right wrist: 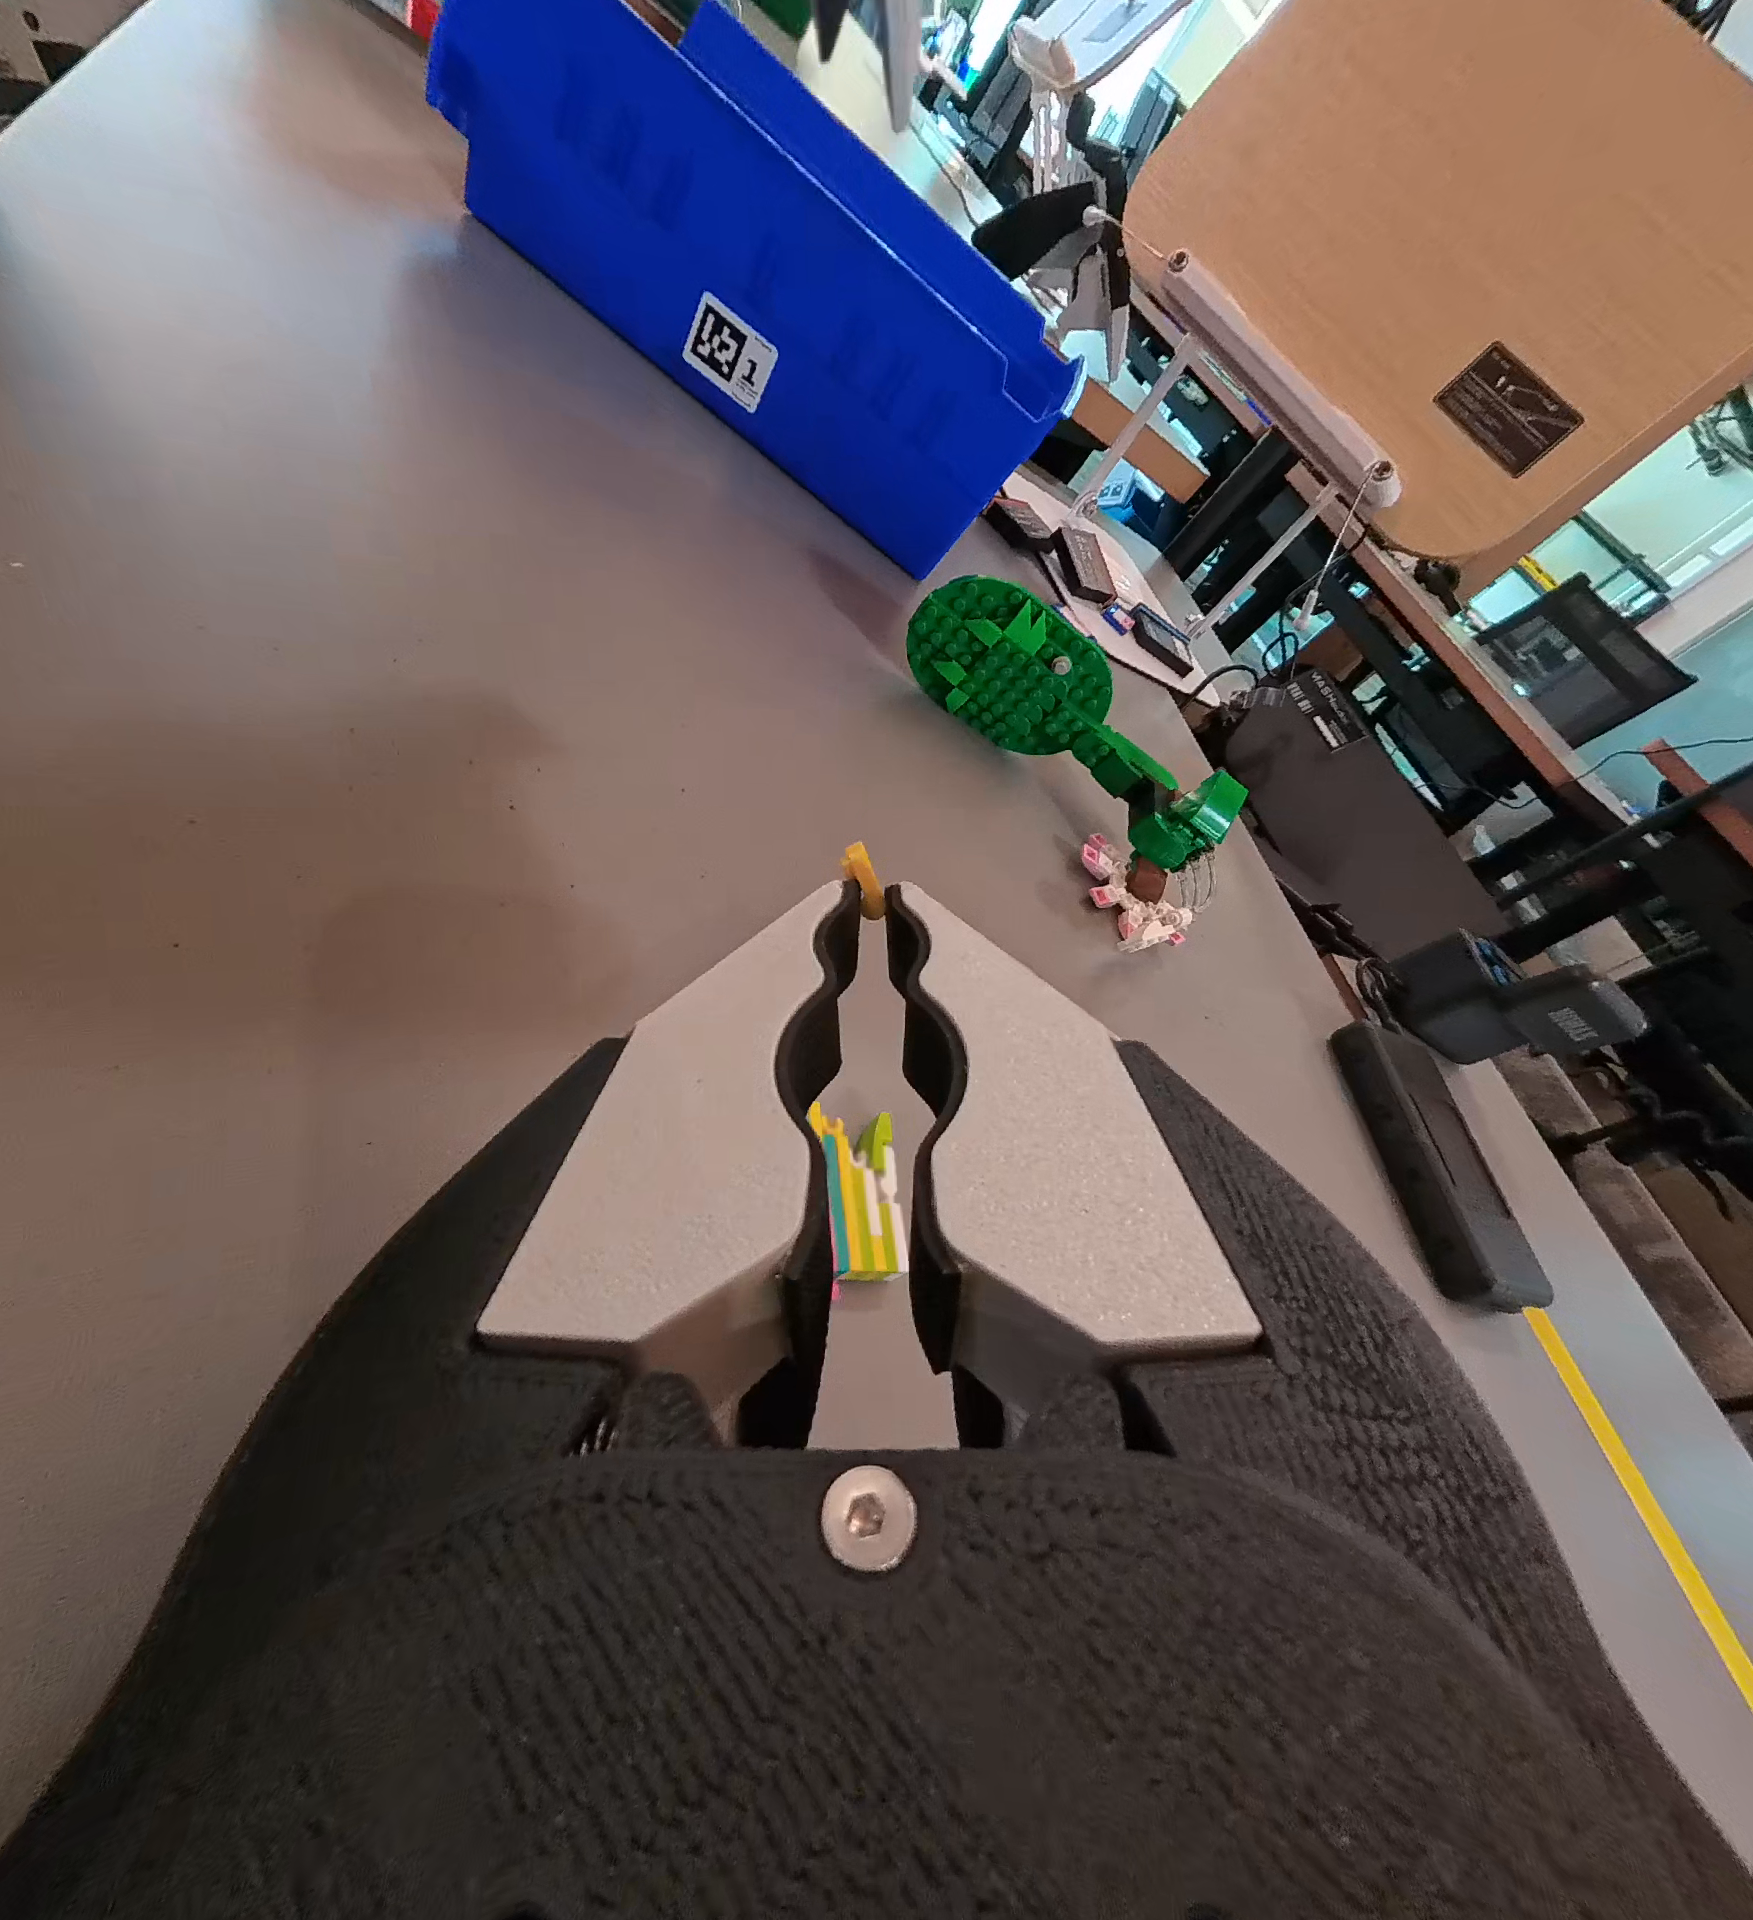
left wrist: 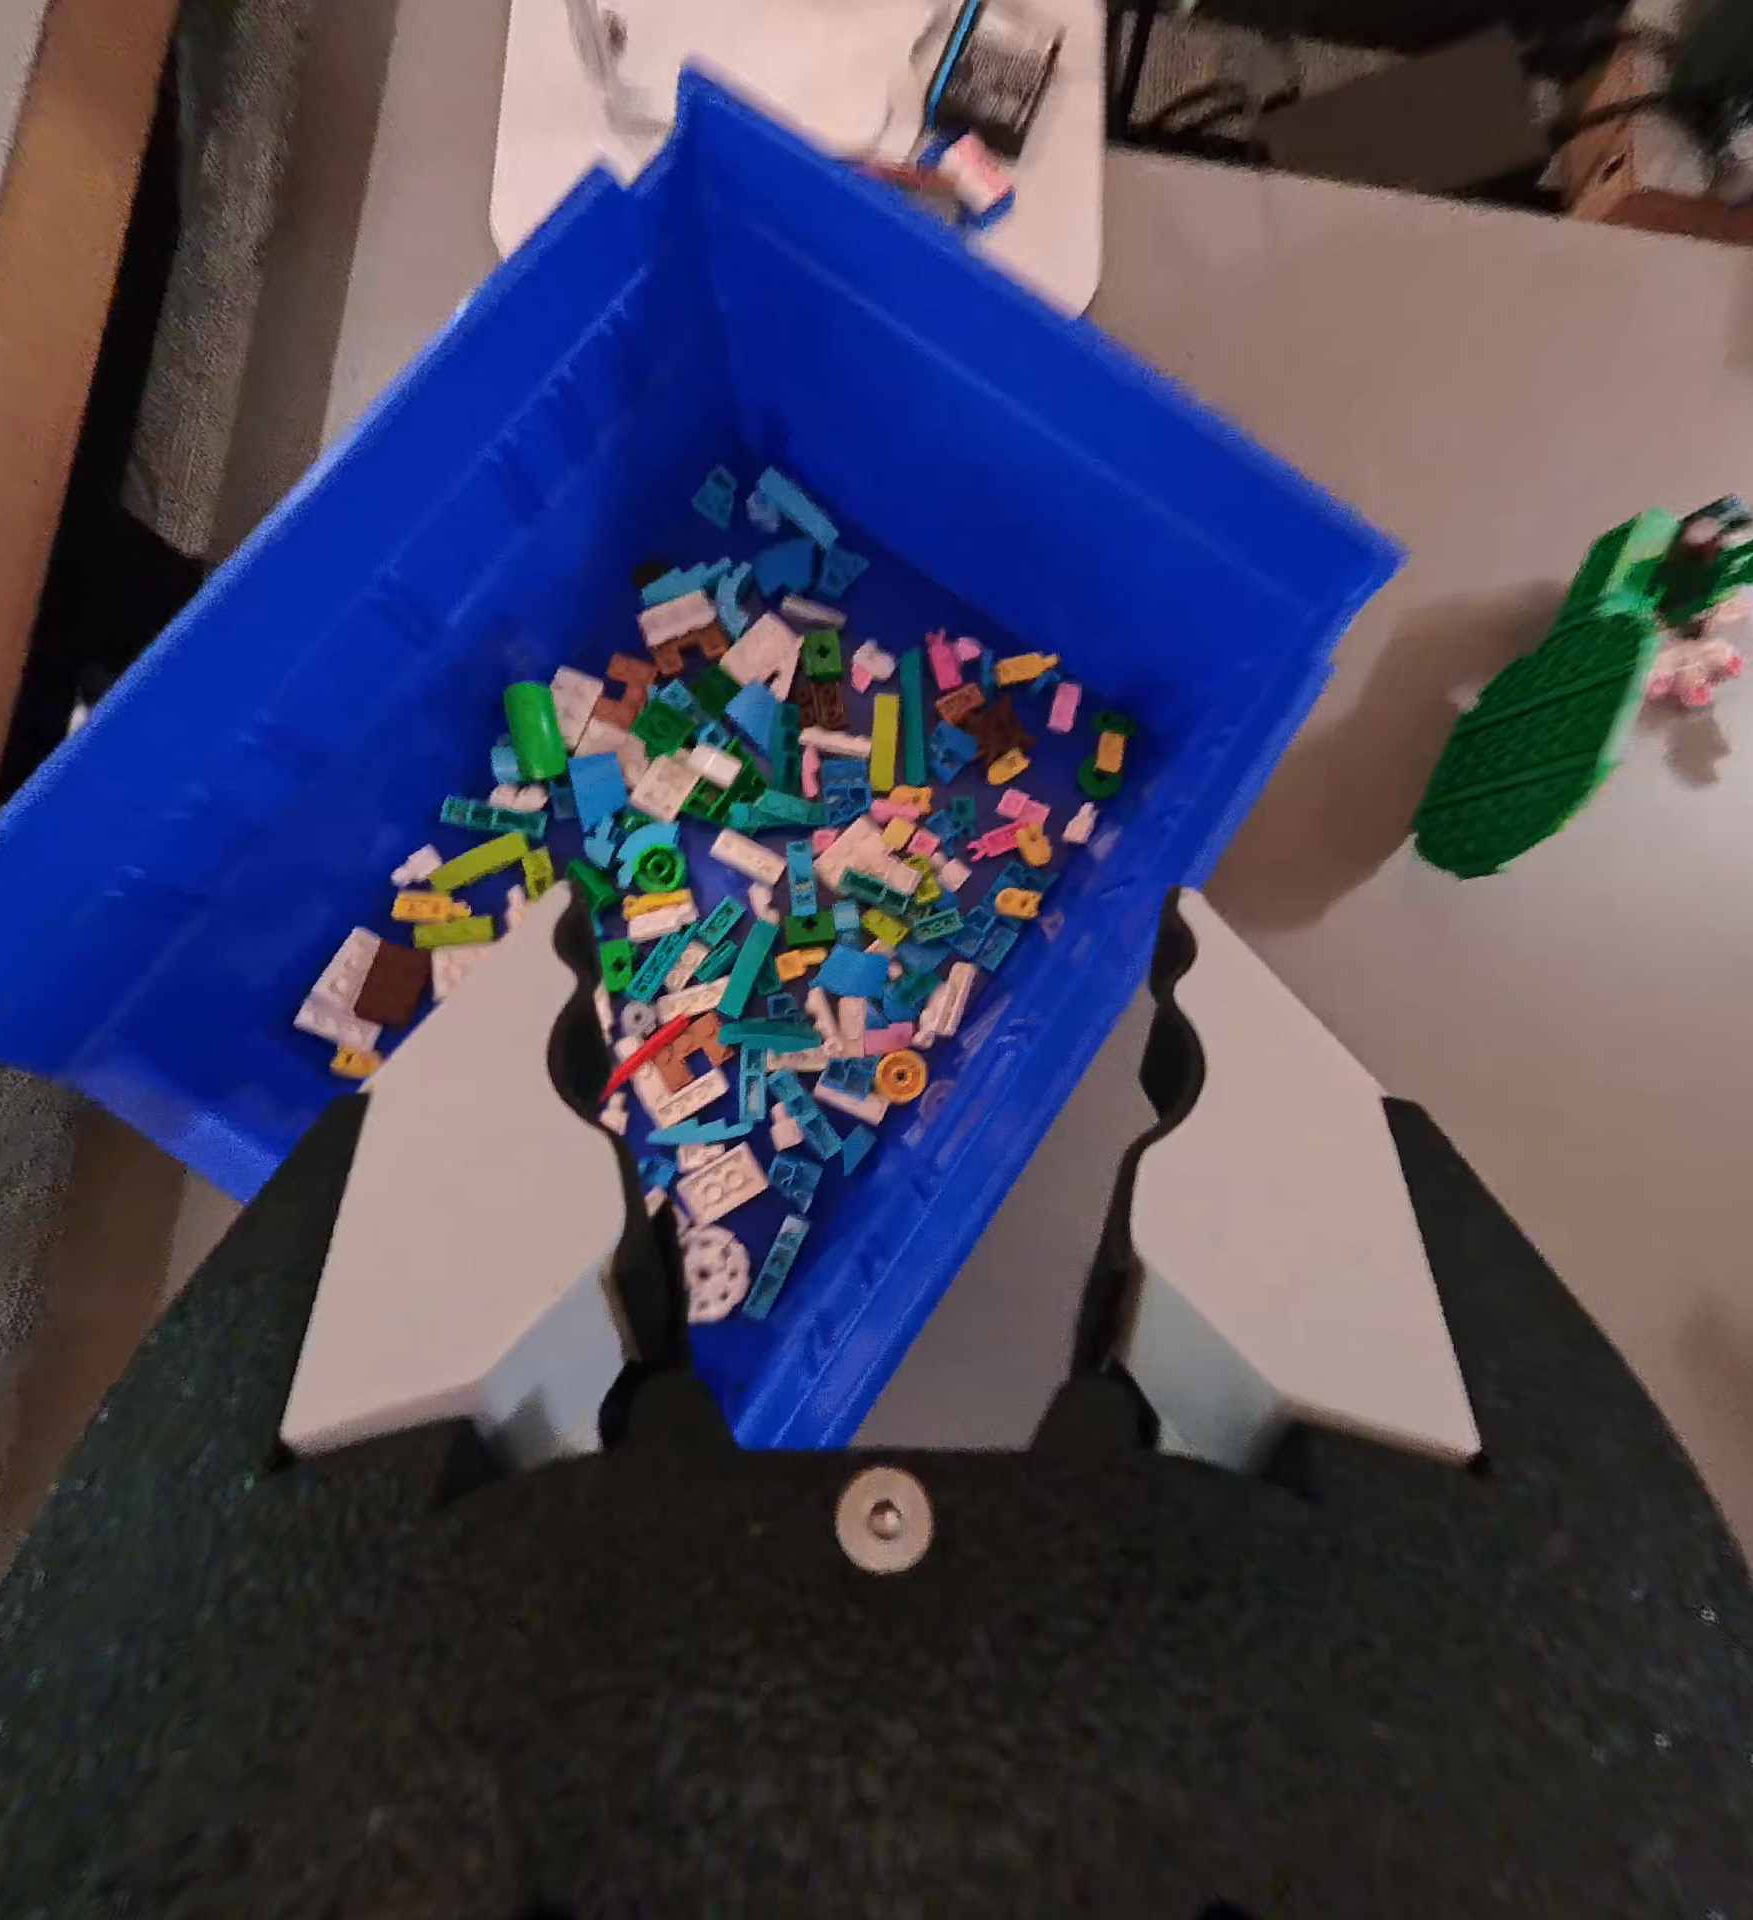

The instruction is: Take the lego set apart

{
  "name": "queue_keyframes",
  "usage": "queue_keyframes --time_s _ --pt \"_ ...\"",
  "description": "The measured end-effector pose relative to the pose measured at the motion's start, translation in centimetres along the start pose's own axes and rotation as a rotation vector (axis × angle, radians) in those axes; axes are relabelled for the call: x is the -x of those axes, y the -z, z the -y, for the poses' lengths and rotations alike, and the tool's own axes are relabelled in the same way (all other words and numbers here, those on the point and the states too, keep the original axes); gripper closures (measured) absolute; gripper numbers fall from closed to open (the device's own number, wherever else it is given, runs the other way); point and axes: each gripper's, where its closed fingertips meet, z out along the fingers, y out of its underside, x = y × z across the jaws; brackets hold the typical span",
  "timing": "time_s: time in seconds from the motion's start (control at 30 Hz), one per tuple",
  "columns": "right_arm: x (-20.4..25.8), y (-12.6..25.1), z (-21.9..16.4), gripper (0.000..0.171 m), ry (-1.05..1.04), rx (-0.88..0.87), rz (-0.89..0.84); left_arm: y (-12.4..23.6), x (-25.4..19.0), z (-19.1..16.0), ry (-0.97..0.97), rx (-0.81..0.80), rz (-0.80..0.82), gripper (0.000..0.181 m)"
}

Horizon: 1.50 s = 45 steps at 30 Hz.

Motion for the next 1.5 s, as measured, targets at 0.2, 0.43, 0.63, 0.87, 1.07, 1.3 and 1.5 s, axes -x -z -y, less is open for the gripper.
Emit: queue_keyframes --time_s 0.2,0.43,0.63,0.87,1.07,1.3,1.5 --pt "-1.4 0.9 1.9 0.169 0.148 -0.096 -0.155 4.4 -21.2 -0.1 -0.210 -0.242 -0.697 0.101" --pt "-0.7 1.9 4.0 0.169 0.361 -0.186 -0.245 6.3 -37.1 -10.2 -0.676 -0.497 -0.871 0.140" --pt "0.2 2.0 4.6 0.169 0.437 -0.205 -0.244 5.7 -39.4 -12.2 -0.746 -0.572 -0.818 0.156" --pt "0.4 1.9 4.6 0.169 0.452 -0.210 -0.241 5.1 -38.7 -12.1 -0.826 -0.598 -0.689 0.173" --pt "0.4 2.2 5.0 0.169 0.482 -0.224 -0.260 5.6 -38.9 -12.2 -0.693 -0.554 -0.827 0.172" --pt "0.6 2.0 4.8 0.170 0.505 -0.210 -0.257 5.8 -39.1 -12.0 -0.563 -0.513 -0.936 0.181" --pt "0.5 2.2 4.9 0.170 0.502 -0.221 -0.265 5.6 -38.8 -11.6 -0.545 -0.516 -0.905 0.162"
